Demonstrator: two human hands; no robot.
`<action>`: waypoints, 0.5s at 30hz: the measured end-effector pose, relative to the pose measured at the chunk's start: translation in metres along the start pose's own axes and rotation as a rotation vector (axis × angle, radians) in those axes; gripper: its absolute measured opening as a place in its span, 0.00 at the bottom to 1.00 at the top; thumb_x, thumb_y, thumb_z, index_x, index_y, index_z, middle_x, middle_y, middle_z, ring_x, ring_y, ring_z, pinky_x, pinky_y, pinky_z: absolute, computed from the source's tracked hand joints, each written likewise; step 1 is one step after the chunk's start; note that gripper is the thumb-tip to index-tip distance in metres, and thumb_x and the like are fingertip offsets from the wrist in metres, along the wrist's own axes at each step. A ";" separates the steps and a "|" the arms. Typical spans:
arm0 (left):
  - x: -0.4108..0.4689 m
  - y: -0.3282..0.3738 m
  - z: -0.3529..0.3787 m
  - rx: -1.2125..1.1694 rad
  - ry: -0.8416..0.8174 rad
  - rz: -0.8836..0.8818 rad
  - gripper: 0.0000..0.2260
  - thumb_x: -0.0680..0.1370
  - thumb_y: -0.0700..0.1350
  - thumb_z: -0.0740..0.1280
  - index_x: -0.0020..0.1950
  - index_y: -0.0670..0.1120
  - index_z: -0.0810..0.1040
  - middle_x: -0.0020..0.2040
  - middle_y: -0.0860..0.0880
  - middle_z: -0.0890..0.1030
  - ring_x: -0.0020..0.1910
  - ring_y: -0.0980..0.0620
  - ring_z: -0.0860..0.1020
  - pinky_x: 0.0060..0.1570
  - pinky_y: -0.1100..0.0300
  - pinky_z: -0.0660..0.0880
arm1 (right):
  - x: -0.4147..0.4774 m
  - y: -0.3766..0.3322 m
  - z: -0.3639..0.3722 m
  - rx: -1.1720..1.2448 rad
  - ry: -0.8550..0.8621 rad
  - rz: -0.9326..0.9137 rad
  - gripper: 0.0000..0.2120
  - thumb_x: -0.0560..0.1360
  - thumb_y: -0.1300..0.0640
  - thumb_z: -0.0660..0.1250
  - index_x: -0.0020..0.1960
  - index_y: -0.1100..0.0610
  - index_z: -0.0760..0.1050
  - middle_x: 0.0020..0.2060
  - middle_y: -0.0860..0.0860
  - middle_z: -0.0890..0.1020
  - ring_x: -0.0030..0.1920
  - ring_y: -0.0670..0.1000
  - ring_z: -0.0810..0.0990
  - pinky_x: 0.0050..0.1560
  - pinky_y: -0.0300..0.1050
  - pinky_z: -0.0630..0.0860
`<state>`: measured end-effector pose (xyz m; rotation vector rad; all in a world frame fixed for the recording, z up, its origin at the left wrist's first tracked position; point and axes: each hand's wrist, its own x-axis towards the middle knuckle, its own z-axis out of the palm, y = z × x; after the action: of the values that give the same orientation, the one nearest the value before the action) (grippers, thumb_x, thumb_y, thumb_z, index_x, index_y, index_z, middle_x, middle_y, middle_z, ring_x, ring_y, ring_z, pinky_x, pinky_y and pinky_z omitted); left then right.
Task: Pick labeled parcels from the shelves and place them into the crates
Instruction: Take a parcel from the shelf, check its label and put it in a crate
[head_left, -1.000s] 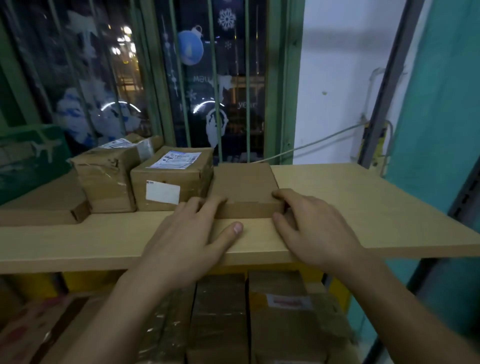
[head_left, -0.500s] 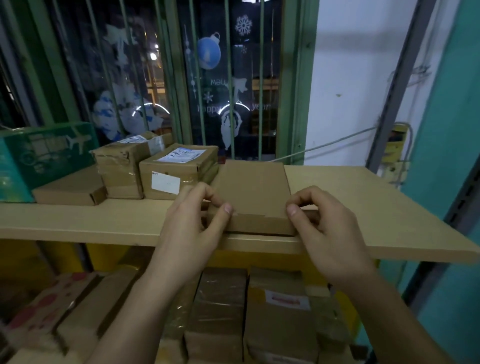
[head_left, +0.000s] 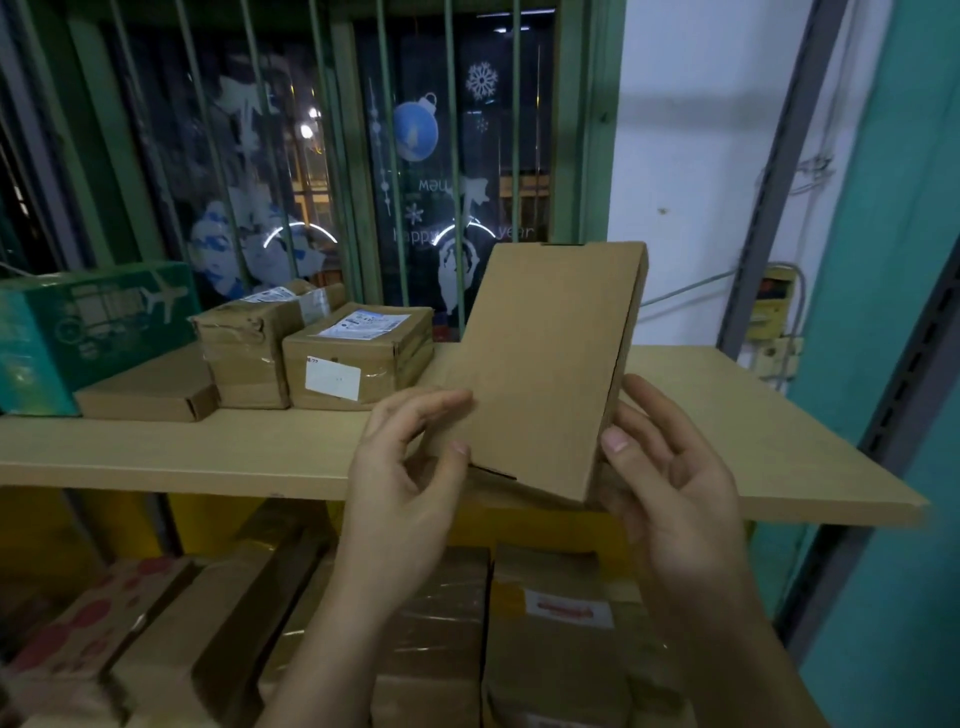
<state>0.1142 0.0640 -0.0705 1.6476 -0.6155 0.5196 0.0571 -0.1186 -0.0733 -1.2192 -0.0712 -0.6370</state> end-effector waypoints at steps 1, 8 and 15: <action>0.000 0.001 0.002 -0.001 -0.036 -0.007 0.12 0.82 0.45 0.67 0.65 0.53 0.79 0.66 0.55 0.76 0.66 0.57 0.76 0.64 0.51 0.78 | 0.000 -0.001 0.001 0.001 -0.044 -0.023 0.36 0.67 0.45 0.75 0.73 0.50 0.71 0.61 0.48 0.84 0.62 0.50 0.82 0.61 0.55 0.80; -0.005 0.026 0.018 -0.254 -0.329 -0.021 0.35 0.74 0.71 0.65 0.76 0.55 0.68 0.69 0.56 0.76 0.68 0.57 0.75 0.61 0.59 0.77 | -0.004 -0.009 0.014 0.029 -0.248 -0.112 0.30 0.69 0.47 0.78 0.67 0.54 0.75 0.61 0.54 0.83 0.63 0.56 0.82 0.60 0.51 0.80; -0.008 0.046 0.026 -0.414 -0.289 0.037 0.17 0.82 0.45 0.61 0.71 0.53 0.71 0.63 0.56 0.81 0.64 0.56 0.79 0.57 0.65 0.77 | -0.003 -0.020 0.011 -0.156 -0.180 -0.250 0.12 0.75 0.62 0.70 0.57 0.54 0.82 0.52 0.48 0.86 0.53 0.47 0.84 0.50 0.40 0.82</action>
<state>0.0780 0.0339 -0.0459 1.3245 -0.9029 0.1613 0.0481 -0.1114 -0.0535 -1.4302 -0.3340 -0.7589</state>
